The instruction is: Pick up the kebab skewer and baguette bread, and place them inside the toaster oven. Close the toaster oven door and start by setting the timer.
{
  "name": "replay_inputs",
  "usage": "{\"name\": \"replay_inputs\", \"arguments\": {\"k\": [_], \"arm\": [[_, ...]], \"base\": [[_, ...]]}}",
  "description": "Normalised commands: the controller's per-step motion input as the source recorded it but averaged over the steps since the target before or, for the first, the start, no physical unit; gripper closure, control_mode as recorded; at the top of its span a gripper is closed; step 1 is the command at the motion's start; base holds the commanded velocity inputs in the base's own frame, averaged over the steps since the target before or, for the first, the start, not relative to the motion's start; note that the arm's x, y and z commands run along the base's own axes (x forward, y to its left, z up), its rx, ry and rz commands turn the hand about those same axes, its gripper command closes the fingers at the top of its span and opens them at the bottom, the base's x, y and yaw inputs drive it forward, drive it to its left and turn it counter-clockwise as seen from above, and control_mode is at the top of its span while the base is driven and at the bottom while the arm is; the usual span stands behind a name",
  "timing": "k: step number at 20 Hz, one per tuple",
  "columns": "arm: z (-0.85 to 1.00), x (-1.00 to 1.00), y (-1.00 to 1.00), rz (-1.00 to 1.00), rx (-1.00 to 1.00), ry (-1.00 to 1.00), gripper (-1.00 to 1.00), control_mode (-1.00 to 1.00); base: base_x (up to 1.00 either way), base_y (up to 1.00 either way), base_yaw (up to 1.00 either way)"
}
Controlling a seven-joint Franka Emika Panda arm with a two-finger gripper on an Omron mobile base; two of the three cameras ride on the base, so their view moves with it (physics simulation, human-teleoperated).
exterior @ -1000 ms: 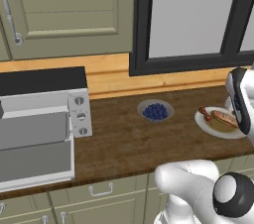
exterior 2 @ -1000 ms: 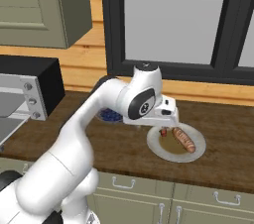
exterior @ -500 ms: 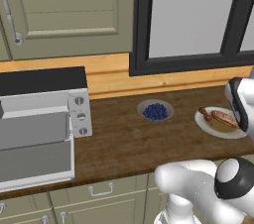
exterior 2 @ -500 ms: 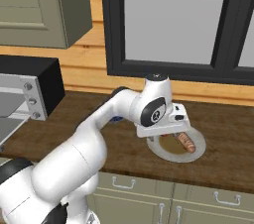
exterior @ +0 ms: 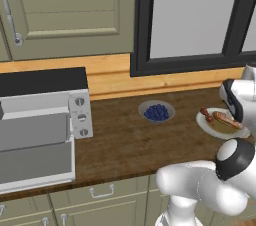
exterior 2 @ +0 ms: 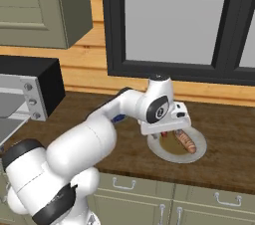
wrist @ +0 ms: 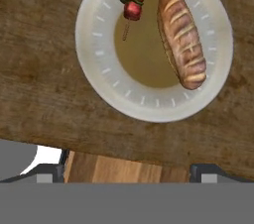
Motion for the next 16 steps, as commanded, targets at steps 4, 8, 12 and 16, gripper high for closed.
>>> {"name": "replay_inputs", "arguments": {"k": [4,8,12,16], "arm": [[-0.34,0.35,-0.01,0.02,0.00,0.00,-1.00,-1.00],[-0.29,0.34,-0.17,0.07,0.00,0.00,-1.00,-1.00],[-0.36,0.34,-0.22,0.07,0.00,0.00,-1.00,-1.00],[-0.32,0.31,-0.27,0.07,0.00,0.00,-1.00,-1.00]], "base": [[0.00,0.00,0.00],[0.00,0.00,0.00],[0.00,0.00,0.00],[0.00,0.00,0.00]]}}
